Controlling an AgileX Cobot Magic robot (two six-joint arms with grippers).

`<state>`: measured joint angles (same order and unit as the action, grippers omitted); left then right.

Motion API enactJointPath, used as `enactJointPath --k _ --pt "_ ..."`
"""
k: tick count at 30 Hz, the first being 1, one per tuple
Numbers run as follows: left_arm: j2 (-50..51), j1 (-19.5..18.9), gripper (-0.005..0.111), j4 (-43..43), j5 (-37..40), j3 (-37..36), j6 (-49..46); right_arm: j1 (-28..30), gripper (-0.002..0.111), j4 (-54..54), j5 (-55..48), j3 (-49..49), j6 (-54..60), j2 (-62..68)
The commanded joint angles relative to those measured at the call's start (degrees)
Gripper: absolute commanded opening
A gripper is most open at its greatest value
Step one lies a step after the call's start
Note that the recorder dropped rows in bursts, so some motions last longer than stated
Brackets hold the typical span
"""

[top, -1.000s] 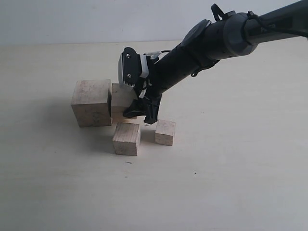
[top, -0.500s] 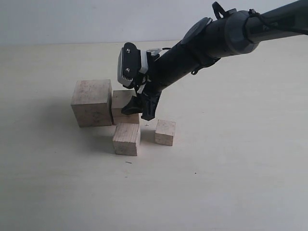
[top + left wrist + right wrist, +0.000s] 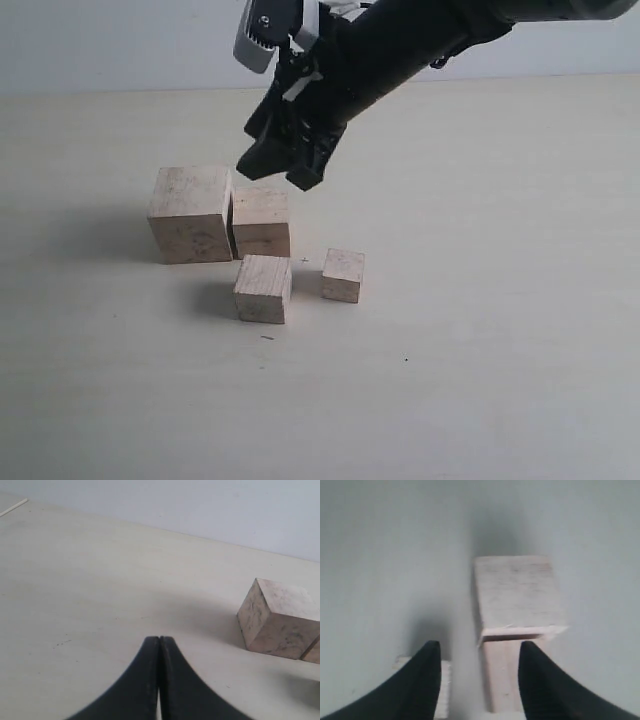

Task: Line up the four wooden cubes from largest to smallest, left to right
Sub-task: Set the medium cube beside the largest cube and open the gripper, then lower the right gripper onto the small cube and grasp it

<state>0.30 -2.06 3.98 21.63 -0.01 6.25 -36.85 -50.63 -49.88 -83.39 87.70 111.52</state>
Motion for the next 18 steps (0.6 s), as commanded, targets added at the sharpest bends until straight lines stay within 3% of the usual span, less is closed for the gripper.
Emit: enactJointPath --k 1,4,10,15,18 --pt "-0.3 0.3 0.000 0.0 0.0 0.0 0.0 -0.5 0.039 4.7 -10.9 0.2 -0.8 1.2" --pt "-0.3 0.3 0.000 0.0 0.0 0.0 0.0 -0.5 0.045 4.5 -11.7 0.2 -1.1 3.4" --pt "-0.3 0.3 0.000 0.0 0.0 0.0 0.0 -1.2 0.070 4.4 -10.9 0.2 -3.8 5.9" --pt "-0.3 0.3 0.000 0.0 0.0 0.0 0.0 -4.6 0.072 4.9 -8.2 0.2 -4.0 7.7" --pt "-0.3 0.3 0.000 0.0 0.0 0.0 0.0 -6.5 0.072 9.5 -4.4 0.2 -9.9 8.5"
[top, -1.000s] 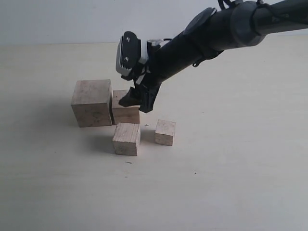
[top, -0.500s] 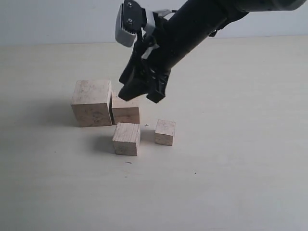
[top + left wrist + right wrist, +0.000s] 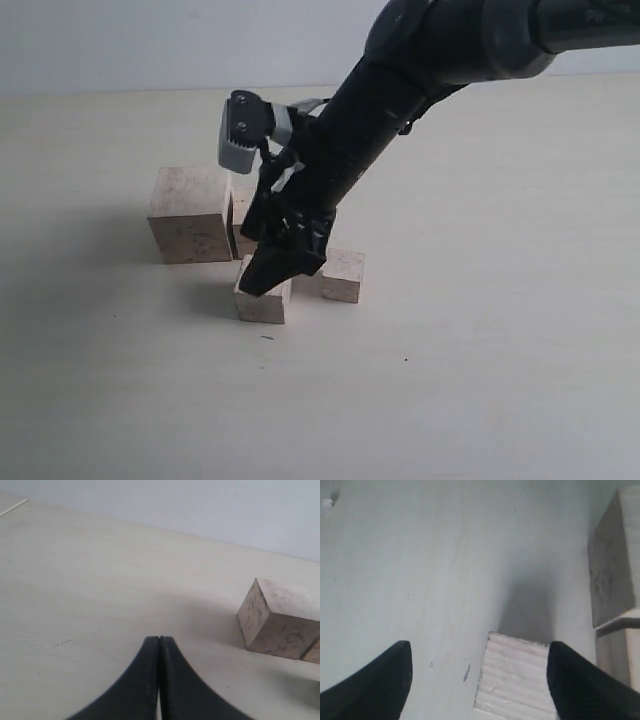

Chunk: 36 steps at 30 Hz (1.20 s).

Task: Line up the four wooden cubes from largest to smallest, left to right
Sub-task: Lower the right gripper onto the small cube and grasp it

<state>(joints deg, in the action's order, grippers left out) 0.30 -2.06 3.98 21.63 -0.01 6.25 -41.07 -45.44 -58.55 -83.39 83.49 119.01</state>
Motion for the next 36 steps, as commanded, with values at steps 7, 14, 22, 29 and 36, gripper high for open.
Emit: enactJointPath --k 7,14,22,29,36 --pt "-0.3 0.3 0.000 0.0 0.0 0.0 0.0 -3.3 0.072 10.0 7.9 0.2 -14.3 1.1" --pt "-0.3 0.3 0.000 0.0 0.0 0.0 0.0 -3.3 0.072 10.0 10.2 0.2 -14.3 1.1" --pt "-0.3 0.3 0.000 0.0 0.0 0.0 0.0 -3.3 0.072 9.9 9.9 0.3 -14.5 1.8" --pt "-0.3 0.3 0.000 0.0 0.0 0.0 0.0 -3.3 0.072 9.5 9.9 0.3 -14.5 3.9" --pt "-0.3 0.3 0.000 0.0 0.0 0.0 0.0 -3.3 0.065 9.5 10.2 0.3 -16.8 5.7"
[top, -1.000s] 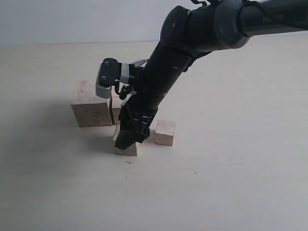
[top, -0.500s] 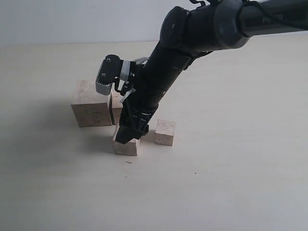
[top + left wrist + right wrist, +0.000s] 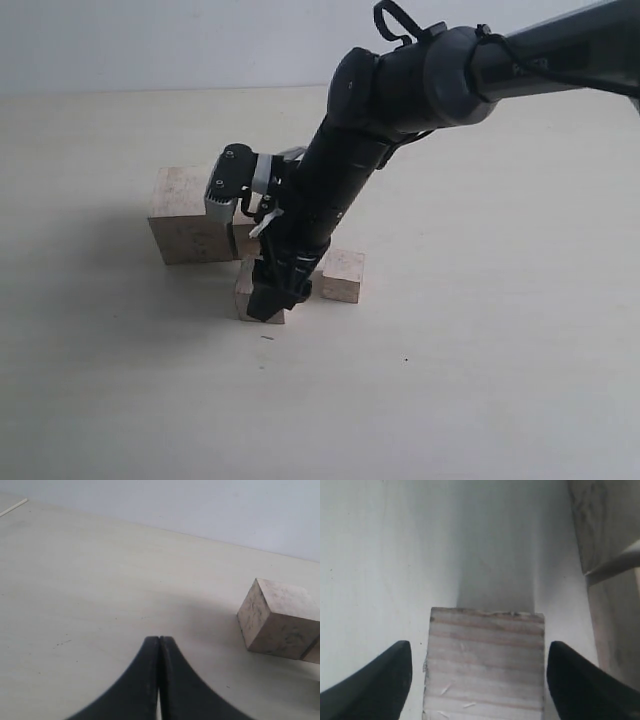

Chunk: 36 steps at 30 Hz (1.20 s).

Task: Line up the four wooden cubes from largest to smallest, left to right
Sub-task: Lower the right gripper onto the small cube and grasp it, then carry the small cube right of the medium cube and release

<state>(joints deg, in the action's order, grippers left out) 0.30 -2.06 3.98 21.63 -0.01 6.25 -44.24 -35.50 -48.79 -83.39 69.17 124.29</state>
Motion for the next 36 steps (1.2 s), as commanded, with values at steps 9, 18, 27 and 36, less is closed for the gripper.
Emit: enactJointPath --k 9,18,27,36 --pt "-0.3 0.3 0.000 0.0 0.0 0.0 0.0 -0.1 0.000 2.2 -3.6 0.3 -7.4 -6.2" --pt "-0.3 0.3 0.000 0.0 0.0 0.0 0.0 4.6 0.000 10.3 -5.2 -0.4 -7.5 -15.8" --pt "-0.3 0.3 0.000 0.0 0.0 0.0 0.0 16.4 0.000 7.9 -3.4 -0.6 1.6 -14.4" --pt "-0.3 0.3 0.000 0.0 0.0 0.0 0.0 16.9 0.000 -3.6 6.0 -0.6 16.7 -8.3"
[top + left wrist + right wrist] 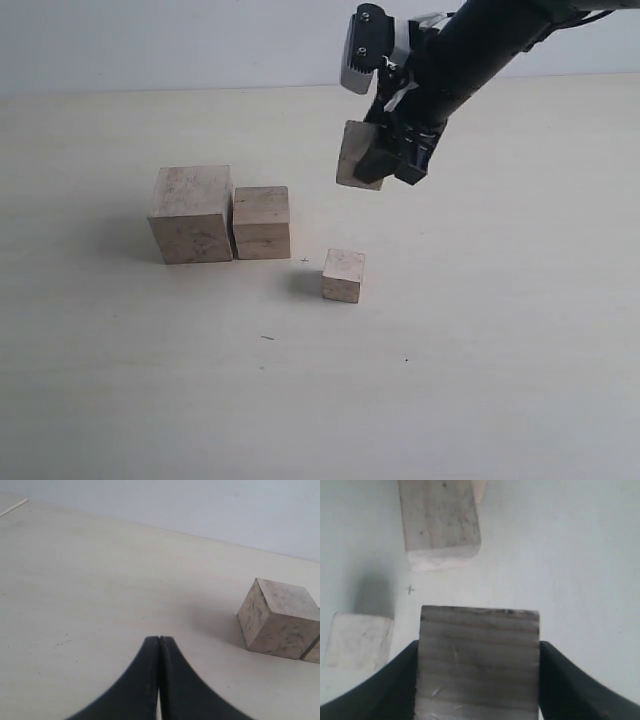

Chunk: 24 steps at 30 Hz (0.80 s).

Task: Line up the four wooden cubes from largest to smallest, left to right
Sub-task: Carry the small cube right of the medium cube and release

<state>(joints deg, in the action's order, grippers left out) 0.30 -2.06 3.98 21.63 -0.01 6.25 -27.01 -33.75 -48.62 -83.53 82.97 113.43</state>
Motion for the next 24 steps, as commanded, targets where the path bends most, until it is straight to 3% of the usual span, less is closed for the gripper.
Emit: enactJointPath --k 1,6,13,24 --pt "-0.3 0.3 0.000 0.0 0.0 0.0 0.0 -0.3 0.000 -5.2 6.7 -0.4 3.0 3.3" --pt "-0.3 0.3 0.000 0.0 0.0 0.0 0.0 -0.3 0.000 -6.6 7.0 -0.4 7.9 7.7" --pt "-0.3 0.3 0.000 0.0 0.0 0.0 0.0 -0.3 0.000 -17.2 3.2 -0.4 18.1 11.9" --pt "-0.3 0.3 0.000 0.0 0.0 0.0 0.0 -0.3 0.000 -19.5 0.2 -0.4 21.8 14.1"
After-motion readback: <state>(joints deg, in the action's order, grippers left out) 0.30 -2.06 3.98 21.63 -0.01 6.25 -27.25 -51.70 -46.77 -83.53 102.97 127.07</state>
